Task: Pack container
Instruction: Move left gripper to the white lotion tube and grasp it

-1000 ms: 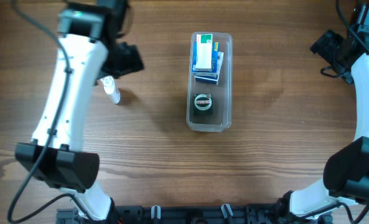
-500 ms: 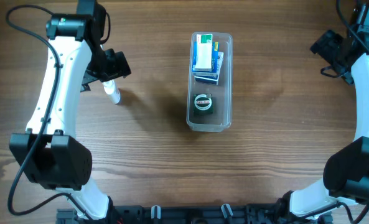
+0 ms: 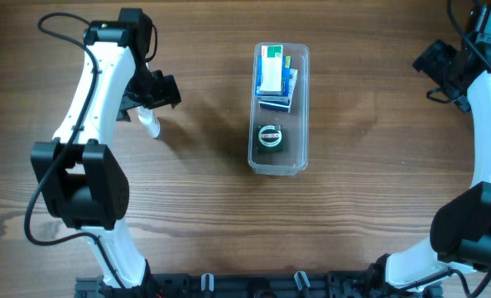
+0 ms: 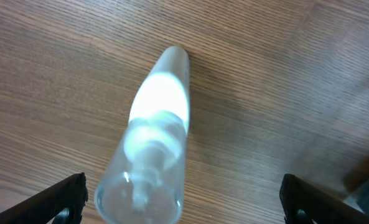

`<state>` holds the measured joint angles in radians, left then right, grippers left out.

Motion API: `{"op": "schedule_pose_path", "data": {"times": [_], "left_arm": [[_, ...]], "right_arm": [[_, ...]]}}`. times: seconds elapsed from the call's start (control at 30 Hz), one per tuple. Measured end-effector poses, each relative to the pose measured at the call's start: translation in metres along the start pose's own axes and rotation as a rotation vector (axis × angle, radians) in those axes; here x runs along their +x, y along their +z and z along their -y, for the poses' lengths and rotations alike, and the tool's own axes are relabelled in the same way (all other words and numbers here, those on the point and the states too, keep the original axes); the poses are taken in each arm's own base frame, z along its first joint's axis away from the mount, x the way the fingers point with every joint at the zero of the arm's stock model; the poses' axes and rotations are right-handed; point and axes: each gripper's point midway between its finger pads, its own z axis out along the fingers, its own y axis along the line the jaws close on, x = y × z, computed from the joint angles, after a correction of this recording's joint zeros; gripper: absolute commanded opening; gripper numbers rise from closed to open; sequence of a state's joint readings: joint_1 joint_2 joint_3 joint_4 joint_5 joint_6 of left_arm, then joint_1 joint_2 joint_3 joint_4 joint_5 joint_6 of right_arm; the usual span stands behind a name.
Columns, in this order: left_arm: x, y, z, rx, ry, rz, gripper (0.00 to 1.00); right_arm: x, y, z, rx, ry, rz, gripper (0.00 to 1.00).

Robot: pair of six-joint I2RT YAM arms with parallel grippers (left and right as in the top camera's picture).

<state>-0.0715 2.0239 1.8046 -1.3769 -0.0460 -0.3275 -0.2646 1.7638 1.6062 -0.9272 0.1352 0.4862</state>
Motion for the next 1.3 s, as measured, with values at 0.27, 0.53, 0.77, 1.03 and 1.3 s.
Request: {"op": "schedule_pose_path", "data": {"times": [0.27,0.53,0.77,1.03,1.3], "left_arm": [[-0.014,0.006,-0.004,0.032,0.031,0.021,1.0],[-0.023,0.008,0.004,0.065,0.071,0.05,1.0],[-0.022,0.019,0.004,0.054,0.083,0.021,1.0],[-0.021,0.036,0.002,0.028,0.084,-0.02,1.0],[-0.021,0.036,0.0,0.021,0.092,-0.017,0.9]], "right_arm": [[0.0,0.0,0.0,0.0,0.0,0.0,1.0],[0.0,0.0,0.0,0.0,0.0,0.0,1.0],[0.0,0.0,0.0,0.0,0.0,0.0,1.0],[0.0,0.0,0.0,0.0,0.0,0.0,1.0],[0.0,0.0,0.0,0.0,0.0,0.0,1.0]]}}
